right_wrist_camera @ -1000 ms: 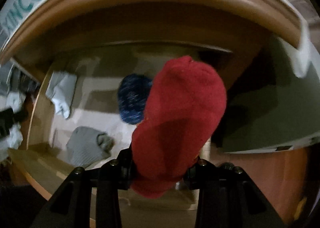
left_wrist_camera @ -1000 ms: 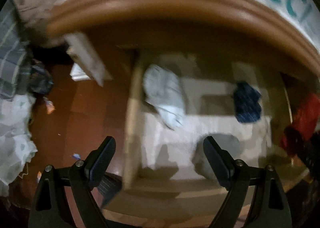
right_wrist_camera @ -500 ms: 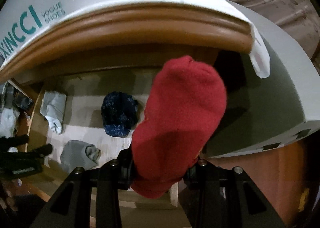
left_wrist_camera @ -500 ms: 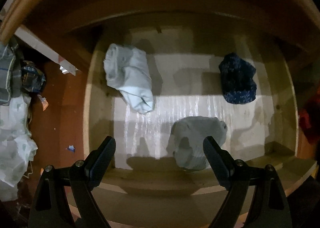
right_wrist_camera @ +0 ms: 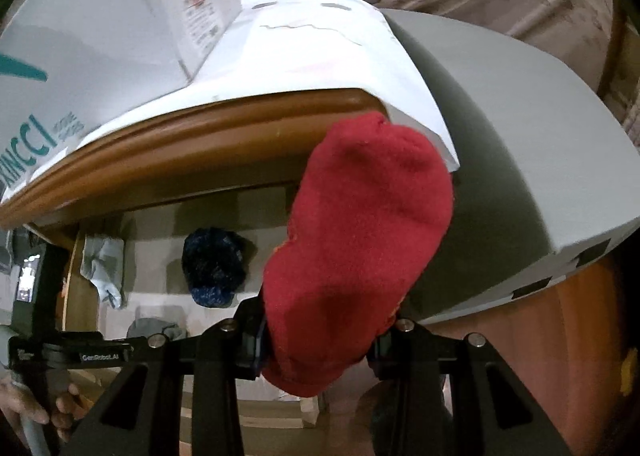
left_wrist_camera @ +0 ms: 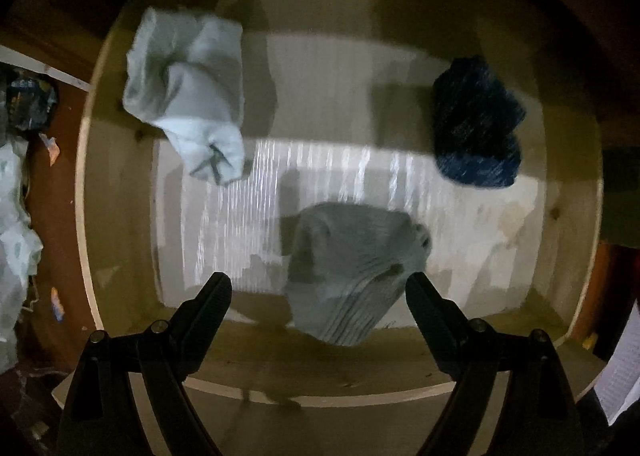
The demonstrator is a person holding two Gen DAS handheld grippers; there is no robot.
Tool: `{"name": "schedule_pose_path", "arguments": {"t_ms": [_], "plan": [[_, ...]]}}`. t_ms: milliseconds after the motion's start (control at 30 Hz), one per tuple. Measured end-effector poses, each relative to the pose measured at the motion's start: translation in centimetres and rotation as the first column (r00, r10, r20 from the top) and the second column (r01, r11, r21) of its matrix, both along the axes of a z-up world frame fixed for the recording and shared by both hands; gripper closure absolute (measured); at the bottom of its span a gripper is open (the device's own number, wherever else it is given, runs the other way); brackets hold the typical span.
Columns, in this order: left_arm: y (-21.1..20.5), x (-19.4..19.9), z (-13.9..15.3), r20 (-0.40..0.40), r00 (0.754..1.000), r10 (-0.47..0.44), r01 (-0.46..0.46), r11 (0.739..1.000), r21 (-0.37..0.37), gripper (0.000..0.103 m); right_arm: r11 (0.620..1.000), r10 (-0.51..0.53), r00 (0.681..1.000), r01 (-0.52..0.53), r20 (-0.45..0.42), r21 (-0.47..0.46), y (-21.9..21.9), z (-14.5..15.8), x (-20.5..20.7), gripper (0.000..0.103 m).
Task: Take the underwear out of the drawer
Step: 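Grasp the grey knit beanie with the left tool while the right tool holds the red sock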
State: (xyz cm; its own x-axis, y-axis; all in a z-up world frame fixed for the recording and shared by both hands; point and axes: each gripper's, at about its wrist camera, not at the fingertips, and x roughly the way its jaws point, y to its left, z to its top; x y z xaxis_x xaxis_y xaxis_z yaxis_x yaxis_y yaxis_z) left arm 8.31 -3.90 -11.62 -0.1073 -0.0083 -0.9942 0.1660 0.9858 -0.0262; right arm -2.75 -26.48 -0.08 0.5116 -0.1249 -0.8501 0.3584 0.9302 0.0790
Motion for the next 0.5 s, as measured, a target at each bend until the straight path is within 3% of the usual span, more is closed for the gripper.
{"name": "schedule_pose_path", "arguments": {"t_ms": [200,333,500], "plan": [[-0.7,0.9,-2.0,-0.117,0.993,-0.005,0.007,1.0,0.013,0.017,1.0,-0.003,1.0,0.003,0.016,0.018,-0.3,0.5,-0.1,0.066],[-0.7,1.6,-3.5,-0.23,0.973,0.023,-0.024,1.0,-0.001,0.017,1.0,-0.003,1.0,0.003,0.017,0.029,-0.3,0.4,-0.2,0.066],[-0.8,3.0,-5.0,-0.3,0.952,0.056,-0.06,0.998,-0.003,0.017,0.999,-0.002,1.0,0.001,0.017,0.042,-0.3,0.4,-0.1,0.066]]}}
